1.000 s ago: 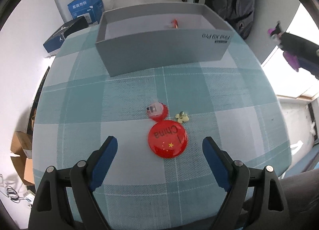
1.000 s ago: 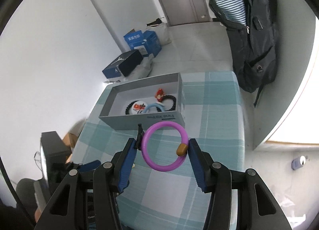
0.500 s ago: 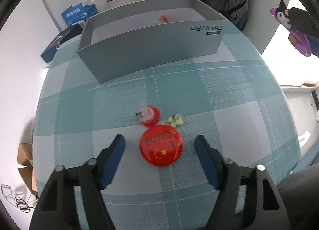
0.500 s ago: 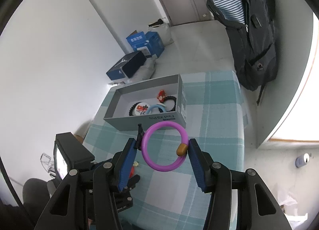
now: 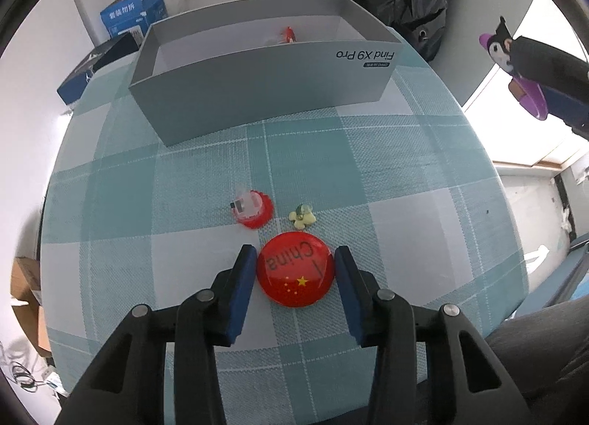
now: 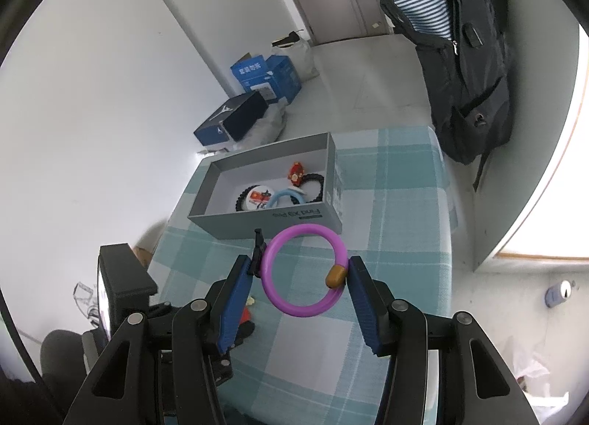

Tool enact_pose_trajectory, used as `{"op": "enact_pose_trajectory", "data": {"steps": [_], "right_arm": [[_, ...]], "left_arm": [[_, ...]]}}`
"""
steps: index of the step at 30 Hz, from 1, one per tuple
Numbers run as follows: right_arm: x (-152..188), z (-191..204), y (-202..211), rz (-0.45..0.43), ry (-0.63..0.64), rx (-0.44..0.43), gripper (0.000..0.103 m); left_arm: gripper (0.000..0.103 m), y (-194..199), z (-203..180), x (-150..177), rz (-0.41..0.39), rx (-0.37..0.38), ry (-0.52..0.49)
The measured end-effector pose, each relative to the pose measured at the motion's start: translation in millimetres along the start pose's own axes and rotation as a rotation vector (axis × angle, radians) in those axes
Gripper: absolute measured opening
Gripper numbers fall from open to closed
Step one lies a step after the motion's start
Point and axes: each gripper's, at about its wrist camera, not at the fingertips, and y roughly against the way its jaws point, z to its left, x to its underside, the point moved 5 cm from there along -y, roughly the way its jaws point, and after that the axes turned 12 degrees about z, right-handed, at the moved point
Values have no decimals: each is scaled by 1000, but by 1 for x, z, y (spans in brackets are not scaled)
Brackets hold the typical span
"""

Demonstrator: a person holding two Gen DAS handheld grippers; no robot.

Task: Organize jewelry
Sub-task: 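Grasp the red China badge with the left gripper while the right carries the purple ring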

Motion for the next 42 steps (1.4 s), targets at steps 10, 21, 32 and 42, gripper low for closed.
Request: {"op": "enact_pose_trajectory", "data": {"steps": [10, 21, 32, 42], "right_arm": [[-3, 4, -1, -1, -1, -11, 52], [-10, 13, -6, 15, -64, -105, 52], [-52, 31, 6, -31, -79, -179, 52], [-99, 45, 3, -37, -19, -171, 52]], "left_arm": [[38, 10, 17, 7, -36, 86, 30], [38, 49, 28, -13, -139, 121, 103], [38, 85, 54, -52, -192, 117, 132], [38, 106, 59, -102, -224, 176, 119]]}}
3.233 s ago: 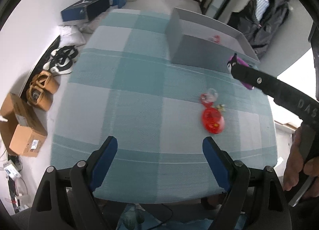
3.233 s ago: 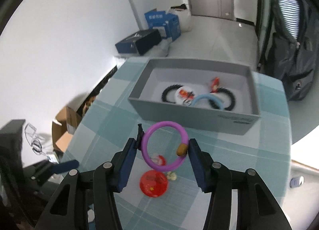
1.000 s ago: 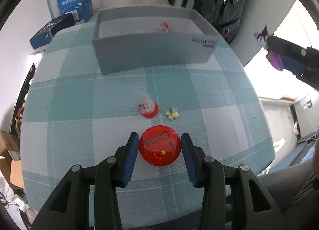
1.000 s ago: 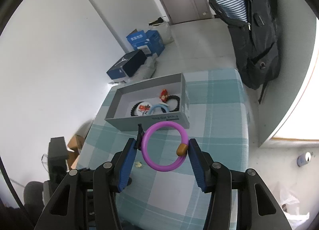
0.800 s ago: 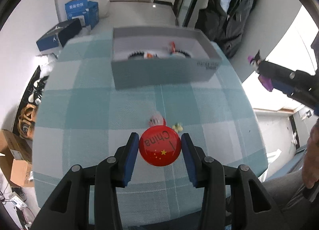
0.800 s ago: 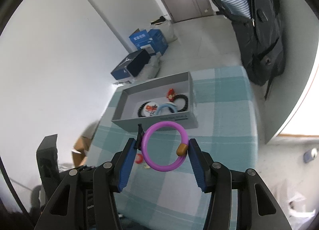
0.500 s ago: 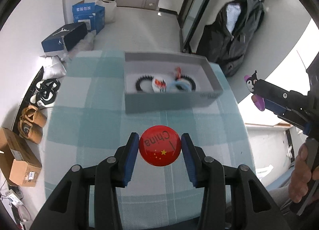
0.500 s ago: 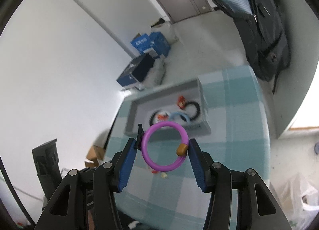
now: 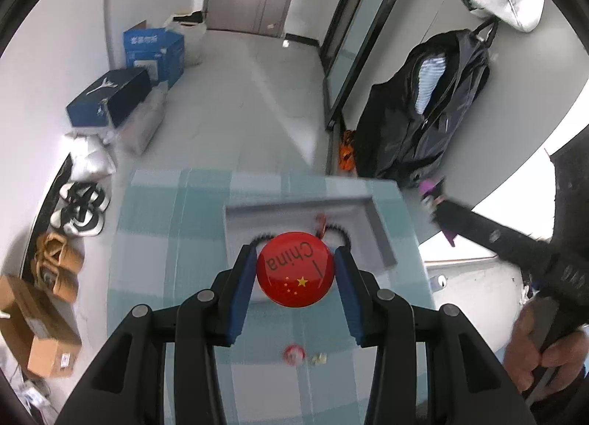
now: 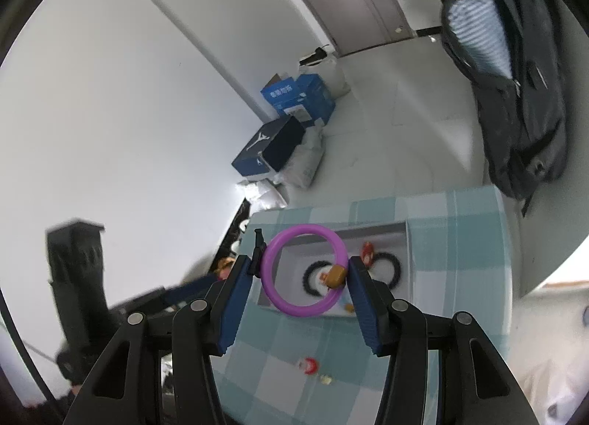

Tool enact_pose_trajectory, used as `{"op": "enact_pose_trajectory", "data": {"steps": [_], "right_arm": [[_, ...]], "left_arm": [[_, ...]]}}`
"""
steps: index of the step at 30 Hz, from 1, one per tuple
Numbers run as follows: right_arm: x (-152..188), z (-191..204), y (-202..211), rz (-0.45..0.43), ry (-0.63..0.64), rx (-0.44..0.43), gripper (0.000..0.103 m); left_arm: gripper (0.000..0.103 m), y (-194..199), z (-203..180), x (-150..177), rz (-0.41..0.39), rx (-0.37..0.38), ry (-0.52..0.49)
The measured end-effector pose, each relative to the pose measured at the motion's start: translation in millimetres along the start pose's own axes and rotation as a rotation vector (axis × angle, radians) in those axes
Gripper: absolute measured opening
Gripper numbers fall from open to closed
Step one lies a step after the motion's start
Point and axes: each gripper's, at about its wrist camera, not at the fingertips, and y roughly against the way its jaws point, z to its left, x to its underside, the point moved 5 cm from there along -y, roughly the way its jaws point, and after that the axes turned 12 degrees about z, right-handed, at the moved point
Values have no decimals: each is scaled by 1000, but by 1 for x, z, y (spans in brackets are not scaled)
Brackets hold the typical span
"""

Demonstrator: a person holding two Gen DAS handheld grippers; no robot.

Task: Organize jewelry
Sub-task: 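Lower the badge and purple ring into the grey box and open both grippers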

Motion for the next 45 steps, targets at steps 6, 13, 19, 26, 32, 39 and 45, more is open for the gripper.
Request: {"op": "enact_pose_trajectory", "data": {"steps": [6, 13, 19, 26, 32, 39, 45], "right_arm": [[-21, -8, -24, 45, 22, 46, 52], [-21, -23, -62, 123, -7, 40, 52], [-21, -31, -81, 163, -20, 52, 52], [-20, -43, -88, 193, -40, 91, 52], [-20, -43, -89, 188, -36, 101, 54], [-14, -37, -79, 165, 15, 115, 69], [-17, -39, -55, 89, 10, 115, 78]], "left_arm": [[38, -23, 10, -18, 47, 111, 54], [38, -53, 14, -31, 112, 172, 77], [38, -68, 13, -37, 144, 192, 76], [38, -78, 20, -41, 161, 209, 107], [38, -79, 20, -41, 164, 184, 115], [74, -77, 22, -40, 158, 183, 118], [76, -66, 25, -40, 107, 158, 119]]}}
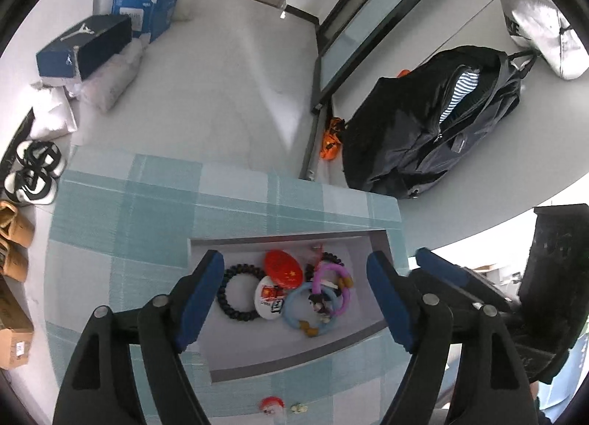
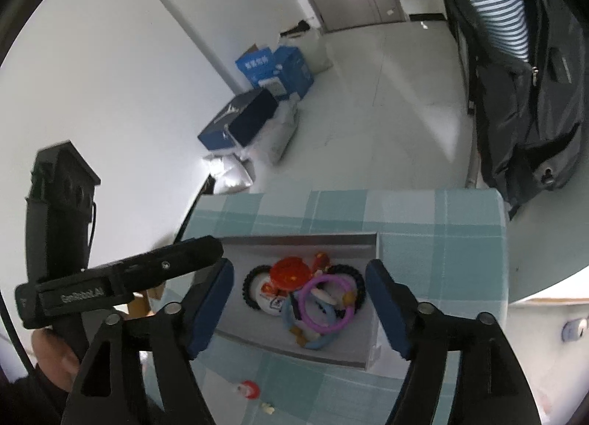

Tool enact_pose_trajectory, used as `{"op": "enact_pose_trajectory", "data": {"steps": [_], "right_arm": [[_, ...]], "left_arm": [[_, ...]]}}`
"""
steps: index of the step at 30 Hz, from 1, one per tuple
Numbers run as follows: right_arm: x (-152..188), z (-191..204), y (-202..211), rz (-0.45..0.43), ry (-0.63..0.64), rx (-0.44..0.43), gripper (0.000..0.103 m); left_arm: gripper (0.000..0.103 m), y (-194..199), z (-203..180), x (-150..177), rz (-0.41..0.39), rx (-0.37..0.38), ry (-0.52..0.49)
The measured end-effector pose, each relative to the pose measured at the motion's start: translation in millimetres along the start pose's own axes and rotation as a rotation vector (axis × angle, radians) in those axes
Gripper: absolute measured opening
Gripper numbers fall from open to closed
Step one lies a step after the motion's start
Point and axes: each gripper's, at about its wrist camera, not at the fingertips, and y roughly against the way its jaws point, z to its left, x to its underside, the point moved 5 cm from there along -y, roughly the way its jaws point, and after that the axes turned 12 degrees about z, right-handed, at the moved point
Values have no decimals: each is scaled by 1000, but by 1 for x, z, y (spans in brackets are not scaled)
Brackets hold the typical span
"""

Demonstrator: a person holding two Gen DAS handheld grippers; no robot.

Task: Organize jewelry
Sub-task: 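Lower the badge and purple ring into the grey box and open both grippers, then withdraw both grippers from the box toward the last small charms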

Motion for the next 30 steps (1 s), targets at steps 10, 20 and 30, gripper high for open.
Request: {"op": "enact_pose_trajectory", "data": {"steps": [10, 20, 30], "right_arm": [[5, 0, 17, -54, 12, 44, 81], [19, 10, 39, -120, 45, 49, 87], [42, 16, 53, -160, 66, 55, 100]], "left_arm": [[77, 23, -4, 13, -105, -135, -36], [77, 37, -2, 39, -170, -219, -35], [77, 43, -10, 69, -197, -284, -113]]}}
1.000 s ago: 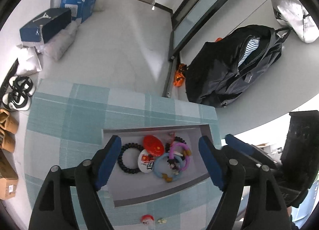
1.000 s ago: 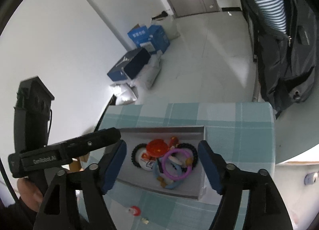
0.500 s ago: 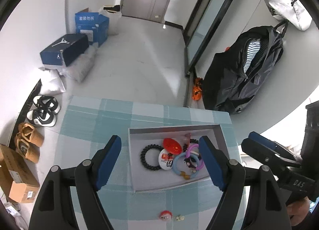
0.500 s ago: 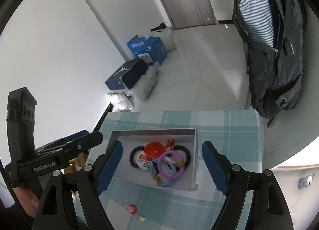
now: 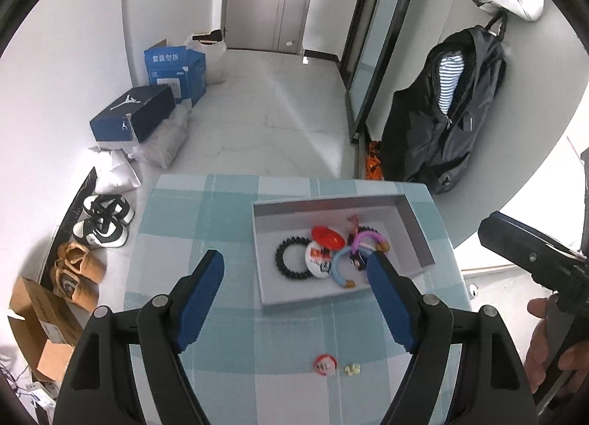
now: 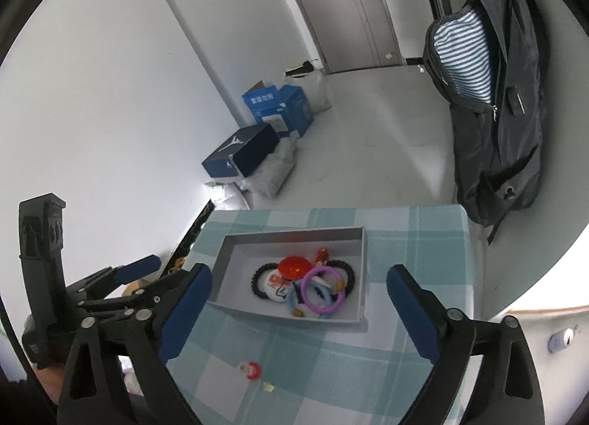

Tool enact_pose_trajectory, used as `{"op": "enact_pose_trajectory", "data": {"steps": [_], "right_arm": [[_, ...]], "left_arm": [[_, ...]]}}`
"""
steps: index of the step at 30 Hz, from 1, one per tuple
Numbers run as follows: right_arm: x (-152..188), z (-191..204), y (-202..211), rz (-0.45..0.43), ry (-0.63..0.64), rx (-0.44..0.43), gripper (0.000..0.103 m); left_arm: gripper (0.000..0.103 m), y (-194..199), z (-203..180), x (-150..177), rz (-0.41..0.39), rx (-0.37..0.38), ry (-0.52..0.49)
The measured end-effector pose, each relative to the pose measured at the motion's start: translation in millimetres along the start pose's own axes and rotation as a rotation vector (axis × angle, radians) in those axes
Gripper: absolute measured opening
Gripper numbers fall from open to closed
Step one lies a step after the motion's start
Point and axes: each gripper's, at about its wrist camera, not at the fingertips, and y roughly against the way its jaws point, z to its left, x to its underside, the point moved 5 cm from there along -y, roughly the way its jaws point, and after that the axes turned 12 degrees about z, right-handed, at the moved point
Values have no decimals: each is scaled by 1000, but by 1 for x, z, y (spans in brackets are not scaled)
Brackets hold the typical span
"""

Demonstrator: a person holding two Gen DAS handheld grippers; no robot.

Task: Organize jewelry
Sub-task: 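Withdraw both grippers from the box toward the last small charms, then grasp the red-and-white charm with the left gripper while the right grasps the yellow charm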

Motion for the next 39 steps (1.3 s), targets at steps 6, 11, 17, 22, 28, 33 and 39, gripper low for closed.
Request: {"op": "enact_pose_trajectory", "data": {"steps": [6, 11, 17, 22, 28, 33, 39], "right_arm": [[21, 5, -3, 38, 56, 26, 100], [43, 7, -9, 80, 110, 34, 102], [63, 1, -18, 124, 92, 36, 103], [91, -3, -27, 148, 64, 44, 103], [105, -6, -34, 173, 33, 91, 103], [104, -10, -35, 177, 16, 110, 103], [102, -18, -40, 195, -8, 143, 103]], "left_arm": [[77, -7, -2, 20, 34, -7, -58], [77, -19, -5, 40, 95, -19, -109], [77, -37, -4, 58, 184, 2, -131], [77, -50, -4, 74, 250, 16, -158], [77, -47, -15, 71, 250, 66, -158], [77, -57, -15, 75, 279, 55, -159], [72, -60, -16, 73, 288, 84, -146]]}}
